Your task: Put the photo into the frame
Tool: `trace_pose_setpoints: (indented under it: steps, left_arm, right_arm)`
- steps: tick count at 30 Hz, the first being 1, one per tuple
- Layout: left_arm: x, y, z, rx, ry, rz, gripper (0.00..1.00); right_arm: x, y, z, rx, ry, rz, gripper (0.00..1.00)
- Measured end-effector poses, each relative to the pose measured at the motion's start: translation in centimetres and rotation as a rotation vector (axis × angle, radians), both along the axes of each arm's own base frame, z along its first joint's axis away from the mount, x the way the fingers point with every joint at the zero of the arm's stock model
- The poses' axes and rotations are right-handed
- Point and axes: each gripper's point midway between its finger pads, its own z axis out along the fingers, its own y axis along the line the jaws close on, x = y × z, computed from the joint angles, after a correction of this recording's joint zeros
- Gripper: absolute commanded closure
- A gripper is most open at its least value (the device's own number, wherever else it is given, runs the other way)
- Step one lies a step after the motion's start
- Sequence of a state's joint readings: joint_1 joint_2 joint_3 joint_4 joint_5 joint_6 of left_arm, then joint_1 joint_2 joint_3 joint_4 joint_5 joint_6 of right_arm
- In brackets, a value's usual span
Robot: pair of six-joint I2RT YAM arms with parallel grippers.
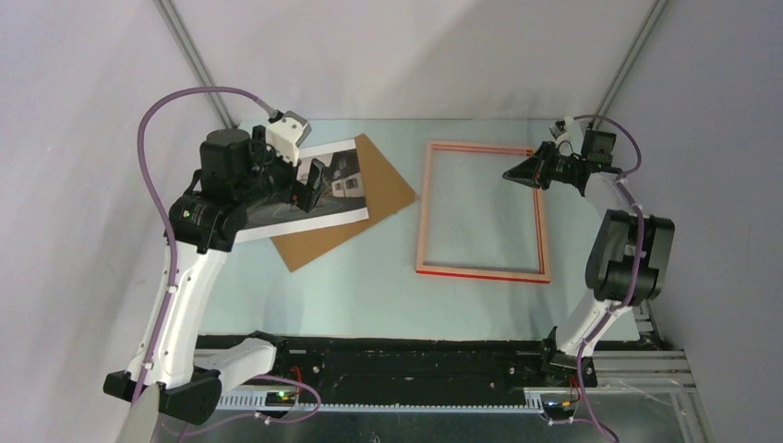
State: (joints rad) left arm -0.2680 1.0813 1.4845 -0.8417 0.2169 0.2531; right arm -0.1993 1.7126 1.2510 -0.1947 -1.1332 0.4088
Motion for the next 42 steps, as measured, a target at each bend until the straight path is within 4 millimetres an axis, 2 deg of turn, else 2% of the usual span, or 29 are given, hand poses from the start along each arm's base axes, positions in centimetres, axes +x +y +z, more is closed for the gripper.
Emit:
trace_pose_setpoints:
  steps: [3, 6, 14, 18, 22, 29, 42]
  left_arm:
    - [0.3, -0.3, -0.2, -0.011, 0.01, -0.003, 0.0]
    - [0.7, -0.5, -0.8, -0.017, 0.025, -0.006, 0.0]
    - [1.4, -0.9, -3.7, -0.009, 0.097, -0.008, 0.0]
    - [1.5, -1.0, -3.8, -0.011, 0.095, -0.009, 0.0]
    - [1.5, -1.1, -3.7, -0.016, 0.09, -0.013, 0.0]
    - [1.5, -1.1, -3.7, -0.022, 0.095, -0.013, 0.0]
    - [1.5, -1.2, -4.1, -0.027, 0.103, -0.01, 0.0]
  right_arm:
    - [1.5, -0.7, -2.9, -0.012, 0.085, -0.014, 1.0]
    - [2.6, -1.4, -4.8, -0.04, 0.133, -0.021, 1.0]
    - [4.2, -4.3, -6.9, -0.127, 0.163, -0.045, 1.0]
    - [4.4, -5.3, -8.3, -0.16, 0.19, -0.039, 1.0]
    - [4.2, -5.7, -10.7, -0.192, 0.242, -0.019, 1.0]
    - [3.7, -5.9, -12.3, -0.221, 0.277, 0.009, 1.0]
    - [4.0, -6.2, -12.5, -0.24, 0.266, 0.012, 1.0]
